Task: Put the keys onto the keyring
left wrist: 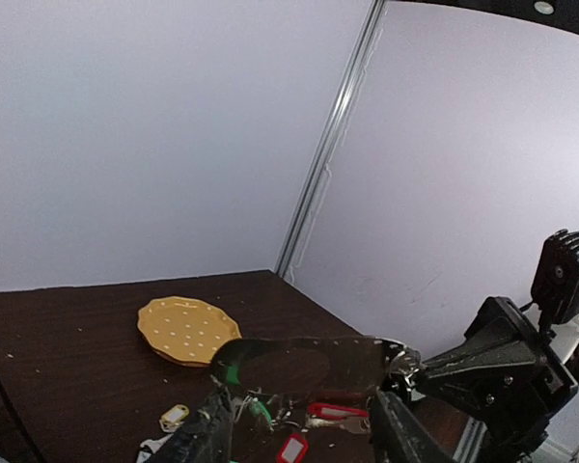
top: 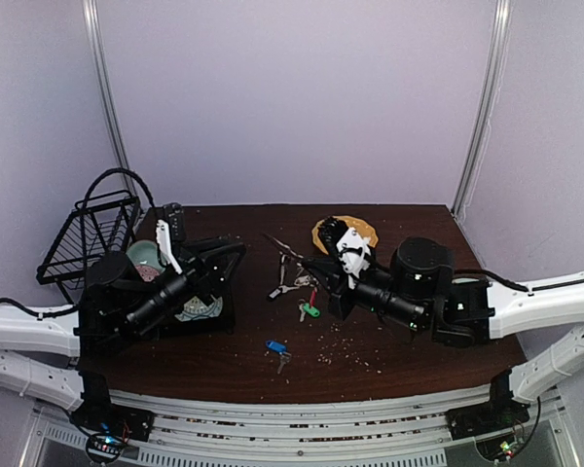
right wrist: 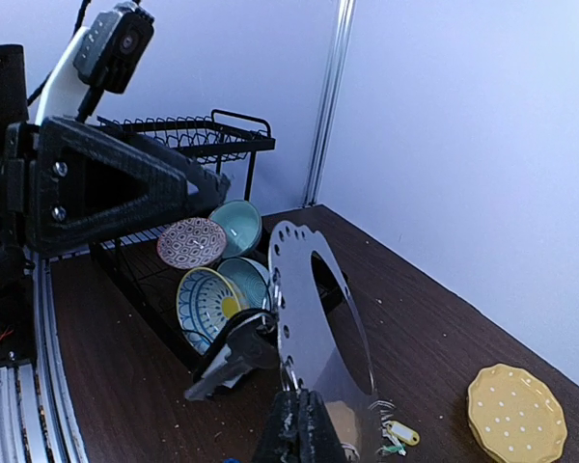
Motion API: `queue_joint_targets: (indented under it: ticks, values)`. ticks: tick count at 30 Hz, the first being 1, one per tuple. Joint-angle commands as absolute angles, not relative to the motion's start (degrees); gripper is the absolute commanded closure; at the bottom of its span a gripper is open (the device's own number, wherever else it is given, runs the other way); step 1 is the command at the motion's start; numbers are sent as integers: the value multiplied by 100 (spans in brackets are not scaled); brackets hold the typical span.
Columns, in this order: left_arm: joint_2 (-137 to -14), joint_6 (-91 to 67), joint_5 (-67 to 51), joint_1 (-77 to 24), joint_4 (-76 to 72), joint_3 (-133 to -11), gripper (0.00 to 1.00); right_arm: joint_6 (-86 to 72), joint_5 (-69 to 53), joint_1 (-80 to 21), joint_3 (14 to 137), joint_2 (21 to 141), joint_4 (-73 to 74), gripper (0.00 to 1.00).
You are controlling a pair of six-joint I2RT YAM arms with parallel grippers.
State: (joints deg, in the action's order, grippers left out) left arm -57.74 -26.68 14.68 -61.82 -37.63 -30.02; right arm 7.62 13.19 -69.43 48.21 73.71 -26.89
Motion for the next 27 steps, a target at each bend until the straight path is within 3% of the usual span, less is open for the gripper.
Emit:
queue_joint_targets:
  ticks: [1,7,12,20,24,27]
  values:
    - [-5131,-1408,1871,-6149,-2978,-3219,49,1231,984,-6894,5056,7111,-1667,100]
    - [-5187,-161,782,-6152,-1751,-3919,55,1545,626,-6894,6145,7572,824,100]
    - [-5982,389,-407,-6152,-905,-4271,60,357,-323,-6764,6869,8025,2024,100]
    - [-5613,1111,-2580,-6152,-1696,-2990,36,-1084,-1110,-6552,6689,7831,2165,100]
    - [-5563,1283,-1801,-6161,-1916,-2736,32,-859,-1517,-6549,6694,7679,2215,100]
    - [-5796,1836,-1228,-6161,-1151,-3216,29,-559,-1635,-6561,6757,7651,2521,100]
